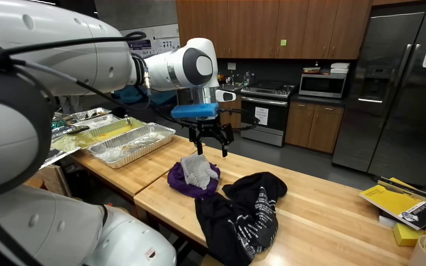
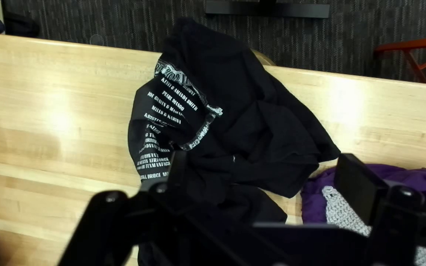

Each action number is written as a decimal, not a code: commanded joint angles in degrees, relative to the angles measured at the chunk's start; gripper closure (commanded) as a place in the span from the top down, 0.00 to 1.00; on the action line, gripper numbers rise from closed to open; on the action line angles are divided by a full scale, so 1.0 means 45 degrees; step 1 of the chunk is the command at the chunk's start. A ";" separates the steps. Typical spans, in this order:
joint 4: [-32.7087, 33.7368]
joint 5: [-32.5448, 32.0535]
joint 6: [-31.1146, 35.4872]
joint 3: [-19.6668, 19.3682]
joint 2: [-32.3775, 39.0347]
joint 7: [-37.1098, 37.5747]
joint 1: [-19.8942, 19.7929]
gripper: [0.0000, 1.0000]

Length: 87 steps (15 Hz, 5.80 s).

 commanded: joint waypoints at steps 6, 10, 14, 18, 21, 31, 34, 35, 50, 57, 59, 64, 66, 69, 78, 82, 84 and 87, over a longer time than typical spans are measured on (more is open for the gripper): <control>0.0033 -0.0063 -0.0043 -0.0134 0.0016 0.0077 0.0178 1.00; 0.0033 -0.0063 -0.0043 -0.0134 0.0016 0.0077 0.0179 1.00; 0.0033 -0.0063 -0.0043 -0.0134 0.0016 0.0077 0.0178 1.00; 0.0033 -0.0063 -0.0043 -0.0134 0.0016 0.0077 0.0178 1.00; 0.0033 -0.0063 -0.0043 -0.0134 0.0017 0.0077 0.0178 1.00; 0.0033 -0.0063 -0.0043 -0.0134 0.0016 0.0077 0.0178 1.00; 0.0033 -0.0063 -0.0043 -0.0134 0.0017 0.0077 0.0178 1.00; 0.0033 -0.0063 -0.0043 -0.0134 0.0016 0.0077 0.0178 1.00; 0.0034 -0.0063 -0.0043 -0.0134 0.0018 0.0077 0.0178 1.00; 0.0036 -0.0063 -0.0043 -0.0134 0.0029 0.0077 0.0179 1.00; 0.0037 -0.0063 -0.0043 -0.0134 0.0029 0.0077 0.0178 1.00; 0.0037 -0.0063 -0.0043 -0.0135 0.0032 0.0077 0.0179 1.00; 0.0038 -0.0063 -0.0043 -0.0135 0.0031 0.0077 0.0179 1.00; 0.0038 -0.0063 -0.0043 -0.0135 0.0032 0.0077 0.0178 1.00; 0.0038 -0.0063 -0.0043 -0.0136 0.0031 0.0077 0.0178 1.00; 0.0038 -0.0063 -0.0043 -0.0136 0.0032 0.0077 0.0178 1.00; 0.0038 -0.0063 -0.0043 -0.0136 0.0032 0.0077 0.0178 1.00; -0.0316 -0.0016 0.0145 -0.0437 -0.0265 -0.0969 0.0458 1.00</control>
